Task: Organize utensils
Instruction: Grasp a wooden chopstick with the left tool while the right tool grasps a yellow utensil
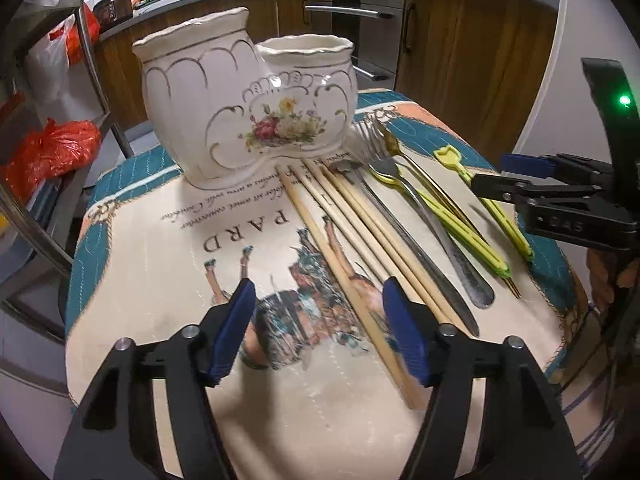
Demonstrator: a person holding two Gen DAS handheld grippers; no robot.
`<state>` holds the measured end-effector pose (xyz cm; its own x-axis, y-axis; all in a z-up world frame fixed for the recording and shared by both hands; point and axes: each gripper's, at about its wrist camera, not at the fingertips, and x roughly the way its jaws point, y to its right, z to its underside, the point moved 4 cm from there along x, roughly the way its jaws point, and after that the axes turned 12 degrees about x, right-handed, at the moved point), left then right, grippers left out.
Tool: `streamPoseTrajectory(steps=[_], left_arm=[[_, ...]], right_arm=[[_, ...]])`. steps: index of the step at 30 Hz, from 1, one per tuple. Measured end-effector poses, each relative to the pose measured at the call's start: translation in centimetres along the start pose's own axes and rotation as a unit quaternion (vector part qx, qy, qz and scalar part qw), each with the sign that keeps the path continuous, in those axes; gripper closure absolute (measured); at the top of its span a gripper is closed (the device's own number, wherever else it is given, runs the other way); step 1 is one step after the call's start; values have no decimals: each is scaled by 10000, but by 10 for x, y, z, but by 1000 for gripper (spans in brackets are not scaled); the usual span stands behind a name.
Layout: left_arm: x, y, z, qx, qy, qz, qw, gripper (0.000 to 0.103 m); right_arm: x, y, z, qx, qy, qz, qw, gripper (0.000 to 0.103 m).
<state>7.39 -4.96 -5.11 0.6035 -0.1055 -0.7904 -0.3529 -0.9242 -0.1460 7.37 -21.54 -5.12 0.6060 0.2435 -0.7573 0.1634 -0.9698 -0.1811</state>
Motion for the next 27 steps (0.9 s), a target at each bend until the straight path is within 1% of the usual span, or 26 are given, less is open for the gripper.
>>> streamPoseTrajectory(steps=[1,2,3,4,6,7,8,11,13,16,19,21,27], left_arm=[[1,3,1,18,-25,29,10000,43],[3,5,2,29,-48,31,10000,47],[5,5,2,31,-74,31,10000,54],[6,5,3,12,-85,37,10000,58],[8,3,3,-15,-66,26,10000,69],[8,1,2,-13,-70,30,10000,73],[9,-1,2,-3,-81,44,10000,79],[12,-10,0,-3,-105,62,9999,92],[13,-14,-1,57,-134,100,9998,92],[13,-16,0,307,-209,109,9993,94],[12,-20,1,366,-242,157,9989,97],[11,-23,2,343,-236,190,9990,97],[8,-29,6,373,-118,212,9990,97]], right_arm=[[1,-1,1,3,-22,-15,10000,48],[3,-1,1,12,-45,-33,10000,49],[5,-2,1,33,-78,-48,10000,51],[7,-1,1,51,-97,-58,9999,54],[9,-1,1,72,-125,-58,9999,58],[10,-1,1,80,-129,-65,9999,59],[11,-1,1,90,-138,-75,9998,60],[15,0,-1,136,-160,-99,9997,66],[16,0,-2,129,-153,-87,9998,74],[17,-3,-3,44,-166,-89,9998,83],[16,-6,-2,-62,-162,-104,9998,90],[15,-7,-1,-102,-124,-102,9998,92],[7,-7,-2,-73,18,-122,9999,92]])
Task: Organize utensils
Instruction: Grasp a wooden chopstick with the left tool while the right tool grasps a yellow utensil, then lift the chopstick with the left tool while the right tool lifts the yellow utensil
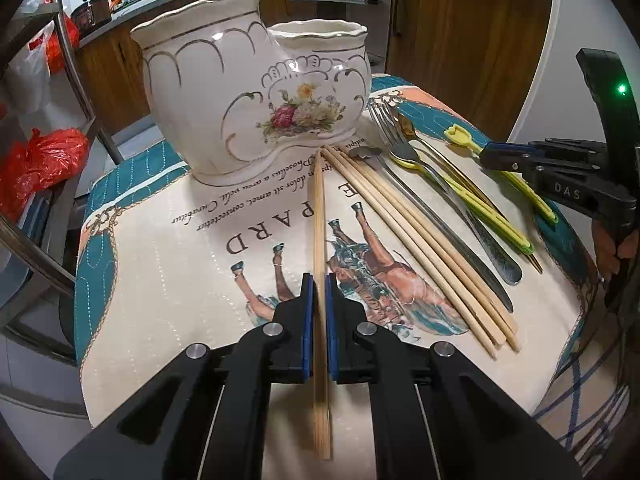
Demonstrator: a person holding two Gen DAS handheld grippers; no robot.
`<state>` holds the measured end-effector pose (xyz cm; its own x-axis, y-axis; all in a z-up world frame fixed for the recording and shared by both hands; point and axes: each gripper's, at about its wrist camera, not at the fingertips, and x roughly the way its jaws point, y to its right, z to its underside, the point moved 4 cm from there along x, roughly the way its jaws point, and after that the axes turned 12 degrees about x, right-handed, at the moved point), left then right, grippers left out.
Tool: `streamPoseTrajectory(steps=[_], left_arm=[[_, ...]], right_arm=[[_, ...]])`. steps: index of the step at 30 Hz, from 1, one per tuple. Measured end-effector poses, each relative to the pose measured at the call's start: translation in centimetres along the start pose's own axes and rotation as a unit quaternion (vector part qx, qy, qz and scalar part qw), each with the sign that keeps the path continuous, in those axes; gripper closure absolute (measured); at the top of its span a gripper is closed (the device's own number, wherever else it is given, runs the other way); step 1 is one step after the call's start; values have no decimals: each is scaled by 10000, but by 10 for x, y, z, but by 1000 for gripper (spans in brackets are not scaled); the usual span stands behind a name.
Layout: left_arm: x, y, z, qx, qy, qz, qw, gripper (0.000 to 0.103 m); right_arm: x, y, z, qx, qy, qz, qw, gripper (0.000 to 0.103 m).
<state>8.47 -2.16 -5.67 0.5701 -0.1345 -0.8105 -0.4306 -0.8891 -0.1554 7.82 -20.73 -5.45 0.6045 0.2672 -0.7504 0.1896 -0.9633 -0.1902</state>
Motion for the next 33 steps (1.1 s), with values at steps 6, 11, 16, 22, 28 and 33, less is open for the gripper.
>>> streamPoseTrajectory(steps=[6,11,16,22,28,33], left_arm=[[-18,-5,0,92,474,30,9988,97],[-42,-11,-1,147,1237,3,9922,97],[-53,-21,-9,38,1652,-37,9862,97],[-69,-27,-23,81,2120,-139,9771,97],[-95,-41,-53,11,2606,-208,9652,97],[-102,-75,-83,-382,2968,-152,9540,97]], right_arm=[[-18,-3,-6,20,322,-179,9993,92],[-35,-11,-15,26,694,-334,9970,92],[-54,-20,-28,89,1159,-490,9920,92],[-68,-37,-49,16,1496,-665,9865,92],[-74,-54,-81,33,1831,-901,9790,92],[-74,-63,-119,371,2081,-1317,9685,92]])
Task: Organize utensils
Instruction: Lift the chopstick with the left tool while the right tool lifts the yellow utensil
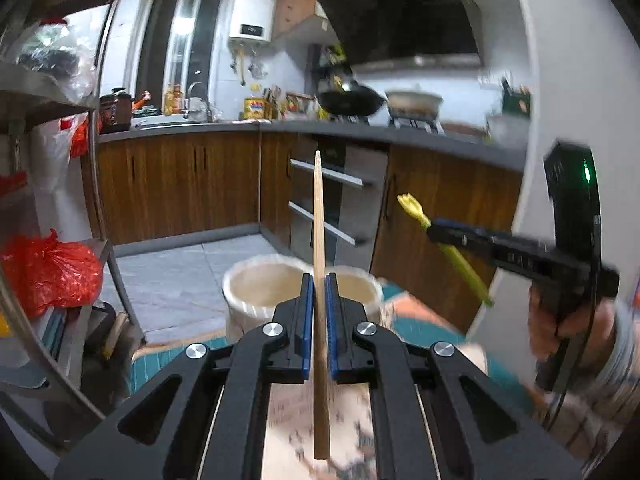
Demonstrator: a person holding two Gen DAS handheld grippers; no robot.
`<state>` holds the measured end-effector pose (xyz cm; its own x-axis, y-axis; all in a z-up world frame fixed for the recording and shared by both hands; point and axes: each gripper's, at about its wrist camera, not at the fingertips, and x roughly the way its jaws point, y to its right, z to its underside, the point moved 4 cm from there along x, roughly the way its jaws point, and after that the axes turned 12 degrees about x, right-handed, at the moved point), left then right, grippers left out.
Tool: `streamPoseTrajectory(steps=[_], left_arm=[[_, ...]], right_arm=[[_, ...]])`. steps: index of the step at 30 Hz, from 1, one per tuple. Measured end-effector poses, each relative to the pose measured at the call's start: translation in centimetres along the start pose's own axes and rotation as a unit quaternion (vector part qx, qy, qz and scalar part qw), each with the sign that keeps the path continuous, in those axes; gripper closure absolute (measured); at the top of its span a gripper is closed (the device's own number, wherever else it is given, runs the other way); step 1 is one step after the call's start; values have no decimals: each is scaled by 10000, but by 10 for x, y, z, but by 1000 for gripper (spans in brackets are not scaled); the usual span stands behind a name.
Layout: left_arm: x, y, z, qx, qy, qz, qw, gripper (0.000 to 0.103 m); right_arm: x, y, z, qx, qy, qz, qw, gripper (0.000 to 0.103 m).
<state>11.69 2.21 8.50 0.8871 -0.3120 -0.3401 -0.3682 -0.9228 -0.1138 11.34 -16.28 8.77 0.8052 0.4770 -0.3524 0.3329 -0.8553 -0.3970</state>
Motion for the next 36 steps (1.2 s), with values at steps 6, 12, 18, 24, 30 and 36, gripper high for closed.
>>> streamPoseTrajectory(steps=[6,12,18,24,30,36], left_arm=[[28,-32,-25,-338,215,-153,9991,97],[58,-54,-29,-817,343,-39,9961,97],[86,-60,-20,-1129,412,-73,9927,97],[100,-52,-18,-848,482,-473,9941,97],[103,-45,-4,-638,425,-642,9950,97],[95,-36,10,-436,294,-634,9966,97]], right_arm=[[32,1,-22,535,138,-269,9981,92],[64,9,-29,1038,204,-540,9929,92],[103,17,-16,1454,89,-520,9880,92],[116,9,-8,1266,251,-330,9911,92],[121,4,4,870,246,-100,9959,92],[116,3,14,587,94,-4,9982,92]])
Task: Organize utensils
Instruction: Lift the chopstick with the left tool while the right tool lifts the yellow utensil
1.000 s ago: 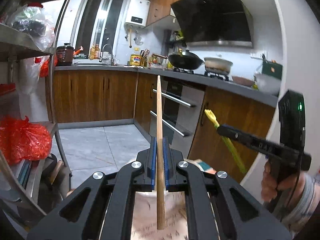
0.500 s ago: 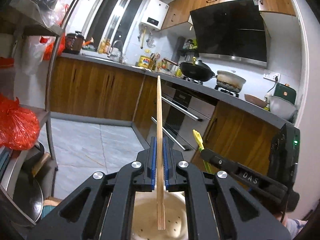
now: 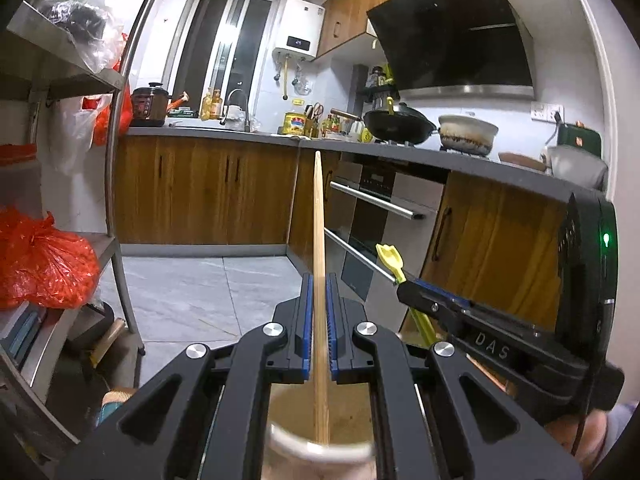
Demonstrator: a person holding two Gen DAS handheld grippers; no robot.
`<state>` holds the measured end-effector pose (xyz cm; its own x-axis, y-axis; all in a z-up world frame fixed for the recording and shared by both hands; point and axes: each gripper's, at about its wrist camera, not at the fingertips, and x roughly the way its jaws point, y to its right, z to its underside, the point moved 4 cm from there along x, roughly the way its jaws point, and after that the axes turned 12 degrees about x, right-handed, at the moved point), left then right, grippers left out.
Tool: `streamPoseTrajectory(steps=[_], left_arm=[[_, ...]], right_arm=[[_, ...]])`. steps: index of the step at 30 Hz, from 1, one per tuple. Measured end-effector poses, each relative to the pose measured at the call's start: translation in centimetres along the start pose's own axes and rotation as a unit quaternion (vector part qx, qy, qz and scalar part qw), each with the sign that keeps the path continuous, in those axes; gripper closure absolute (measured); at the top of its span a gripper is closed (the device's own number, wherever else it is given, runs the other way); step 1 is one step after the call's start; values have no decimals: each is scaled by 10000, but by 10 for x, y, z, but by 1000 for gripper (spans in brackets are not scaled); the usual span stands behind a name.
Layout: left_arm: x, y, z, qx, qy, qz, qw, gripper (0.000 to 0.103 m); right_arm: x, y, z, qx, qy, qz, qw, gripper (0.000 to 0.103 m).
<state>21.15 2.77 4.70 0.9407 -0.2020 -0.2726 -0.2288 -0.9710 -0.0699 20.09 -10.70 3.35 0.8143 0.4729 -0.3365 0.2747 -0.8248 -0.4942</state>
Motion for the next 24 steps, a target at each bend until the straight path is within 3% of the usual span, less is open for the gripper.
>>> streamPoseTrajectory(steps=[11,24], left_arm=[[-15,15,3,459,-335,-70,9984,97],[-14,13,4,564,-604,-255,9963,95]], right_arm=[[-22,4,17,-143,-263,226,9993,92],[-26,2,24,-241,-511,312,9979,92]])
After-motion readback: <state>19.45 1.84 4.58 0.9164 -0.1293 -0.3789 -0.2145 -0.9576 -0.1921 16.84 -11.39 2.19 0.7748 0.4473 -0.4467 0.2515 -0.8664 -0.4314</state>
